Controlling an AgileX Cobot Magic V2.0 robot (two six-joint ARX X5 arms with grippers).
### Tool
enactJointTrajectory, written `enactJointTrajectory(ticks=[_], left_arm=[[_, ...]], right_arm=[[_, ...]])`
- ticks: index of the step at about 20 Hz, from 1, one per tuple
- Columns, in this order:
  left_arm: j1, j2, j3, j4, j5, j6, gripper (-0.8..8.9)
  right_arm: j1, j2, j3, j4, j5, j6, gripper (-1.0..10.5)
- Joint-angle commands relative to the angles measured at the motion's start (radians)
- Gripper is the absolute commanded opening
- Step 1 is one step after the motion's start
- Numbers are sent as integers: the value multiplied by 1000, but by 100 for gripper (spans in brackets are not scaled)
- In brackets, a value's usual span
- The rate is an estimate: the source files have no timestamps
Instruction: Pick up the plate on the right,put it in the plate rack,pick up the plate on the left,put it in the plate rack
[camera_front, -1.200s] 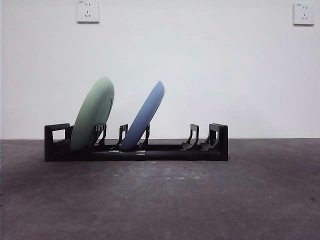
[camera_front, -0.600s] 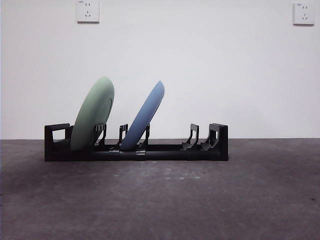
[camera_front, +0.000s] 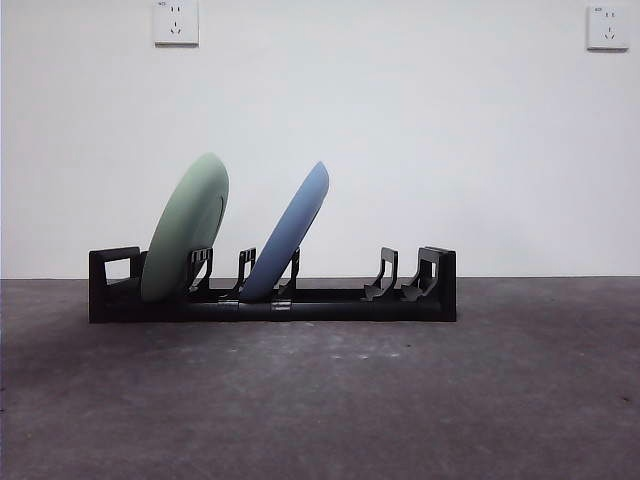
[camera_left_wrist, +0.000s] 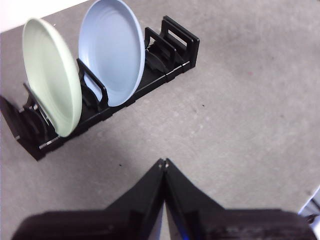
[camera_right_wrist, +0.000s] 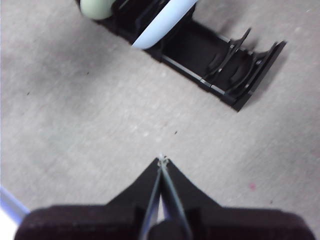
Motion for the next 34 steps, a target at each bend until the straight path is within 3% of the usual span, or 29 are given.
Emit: enactJointTrajectory(ticks=[1,3,5,7,9,14,17,23,29,34], left_arm=[[5,11,-2,88,-6,52,-3],[21,10,-6,201,-7,126,-3],[111,-2,-6,331,32,203,-3],[249,-26,-8,417,181,234,-3],[389,-67,-8,440,285,253,-3],[602,-202,-41,411,284,342,-3],[639,-313,-196,490,281,328,-3],[653,-538,-700,828,248,171,-3],[609,-711,-963,858,134,110,-3],[557,-782,-1041,811,90,51,-3]], right_arm=[[0,-1,-10,19,12,5,2],[0,-1,-10,35,17,5,2],[0,-1,-10,35,18,5,2],[0,-1,-10,35,19,5,2],[0,-1,-10,35,19,5,2],[0,-1,-10,35,19,5,2],[0,-1,-10,35,19,5,2],[0,-1,-10,35,19,5,2],[0,-1,-10,35,19,5,2],[0,-1,-10,35,19,5,2]])
